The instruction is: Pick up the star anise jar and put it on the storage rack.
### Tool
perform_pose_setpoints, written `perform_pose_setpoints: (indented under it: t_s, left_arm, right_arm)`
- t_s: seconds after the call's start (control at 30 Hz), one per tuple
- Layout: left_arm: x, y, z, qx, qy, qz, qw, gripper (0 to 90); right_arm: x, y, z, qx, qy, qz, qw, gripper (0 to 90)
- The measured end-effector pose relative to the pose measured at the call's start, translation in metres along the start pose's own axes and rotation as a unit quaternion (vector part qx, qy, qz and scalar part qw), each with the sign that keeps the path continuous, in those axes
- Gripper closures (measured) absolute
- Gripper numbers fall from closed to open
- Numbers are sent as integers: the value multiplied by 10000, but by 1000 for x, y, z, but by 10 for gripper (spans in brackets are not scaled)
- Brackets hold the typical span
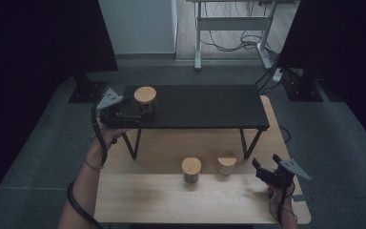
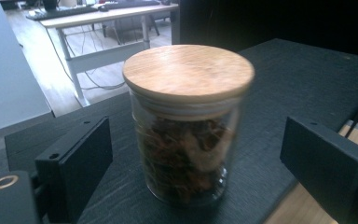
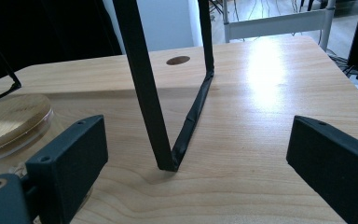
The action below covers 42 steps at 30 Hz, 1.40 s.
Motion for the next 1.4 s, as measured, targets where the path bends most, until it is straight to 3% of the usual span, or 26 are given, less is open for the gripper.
perform_pose_setpoints:
  t_s: [0.27, 0.63, 1.03, 1.4]
  left_arm:
    - [7, -3, -26, 75, -157, 51, 9998, 94]
    - [28, 1, -41, 94, -98, -3, 9999, 100]
    - [65, -21, -65, 406, -145, -56, 9991, 103]
    - [101, -36, -68, 572, -26, -82, 9983, 104]
  right_arm:
    - [0, 0, 0, -5, 13, -32, 10000, 48]
    - [0, 1, 0, 0, 25, -53, 10000, 48]
    - [1, 1, 0, -7, 36, -75, 10000, 47]
    - [1, 3, 0, -94, 82, -119, 9999, 36]
Point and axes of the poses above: each handheld gripper's, and its own axes: z roughly forward along the jaws, x roughly out of its underside, y roughly to its left, the point moved 10 cm from there along z, roughly forward along the jaws, and after that the axes turned 13 degrees about -x, right-handed, at the moved point
